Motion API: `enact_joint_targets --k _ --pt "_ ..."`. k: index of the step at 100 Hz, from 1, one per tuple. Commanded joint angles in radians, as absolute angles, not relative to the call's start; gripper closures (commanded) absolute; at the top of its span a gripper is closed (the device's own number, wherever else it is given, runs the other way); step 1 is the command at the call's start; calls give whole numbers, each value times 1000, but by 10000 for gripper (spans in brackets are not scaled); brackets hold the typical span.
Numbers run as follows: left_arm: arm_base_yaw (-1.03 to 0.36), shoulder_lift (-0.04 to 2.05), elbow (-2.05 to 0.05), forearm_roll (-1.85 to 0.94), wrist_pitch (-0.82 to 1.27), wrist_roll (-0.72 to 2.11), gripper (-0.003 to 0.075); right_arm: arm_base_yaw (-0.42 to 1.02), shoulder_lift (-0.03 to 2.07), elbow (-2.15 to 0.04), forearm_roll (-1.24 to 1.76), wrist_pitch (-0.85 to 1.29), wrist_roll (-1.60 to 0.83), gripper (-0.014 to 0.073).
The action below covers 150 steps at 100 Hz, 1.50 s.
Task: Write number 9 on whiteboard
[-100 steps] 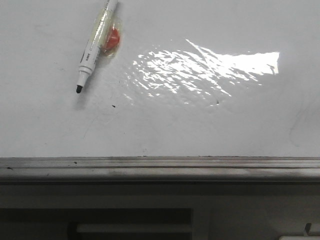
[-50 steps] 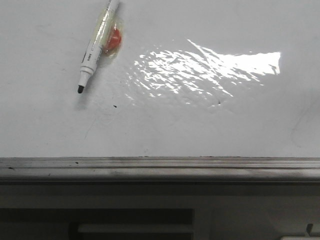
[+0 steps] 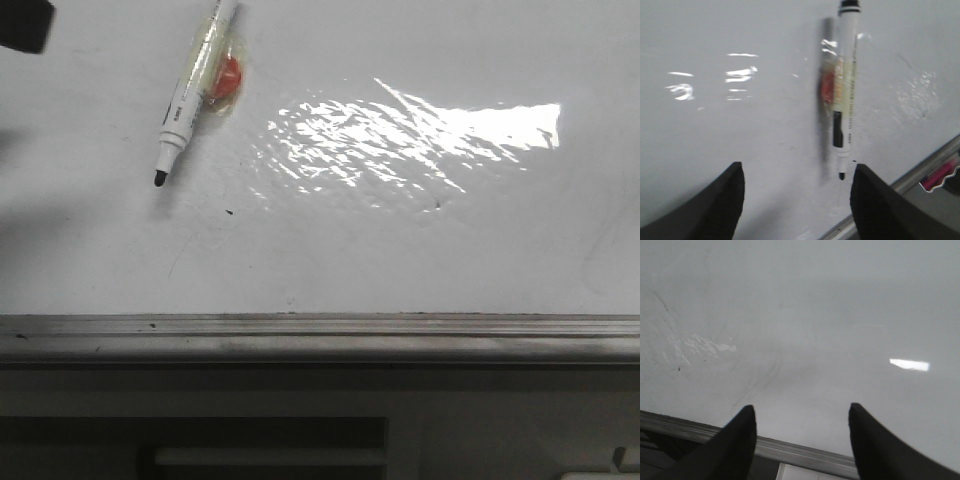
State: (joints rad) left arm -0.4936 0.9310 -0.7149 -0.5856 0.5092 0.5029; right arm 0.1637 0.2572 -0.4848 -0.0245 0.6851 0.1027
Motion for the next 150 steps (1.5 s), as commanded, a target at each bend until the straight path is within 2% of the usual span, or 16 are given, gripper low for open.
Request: enact_joint_targets --k 1,21,42,49,56,67,82,101,113,129,150 --pt "-568 977 -752 -627 404 509 317 158 278 -518 -40 617 94 165" --pt "-689 1085 -752 -689 208 509 320 158 278 -518 -40 617 94 165" --pt "-697 1187 -752 -702 129 509 368 158 278 -518 -38 615 94 165" --pt "-697 1214 -752 -704 127 509 428 164 278 -520 -21 610 94 165" --pt "-697 1232 -752 -714 143 509 527 178 278 -524 0 598 94 165" --pt "-697 1237 -752 -747 200 509 742 219 278 -543 6 594 71 165" --pt "-723 1193 -775 -745 387 557 741 282 290 -636 186 640 -213 165" --pt "-804 1101 -777 -730 620 994 741 354 380 -743 498 728 -553 165" --pt "-847 1077 -777 -685 622 1108 741 398 464 -743 643 718 -736 165" --pt "-862 1077 -777 -682 595 1115 741 477 594 -743 810 661 -935 165" --pt "-862 1077 -777 -684 592 1129 741 576 769 -743 816 583 -967 165"
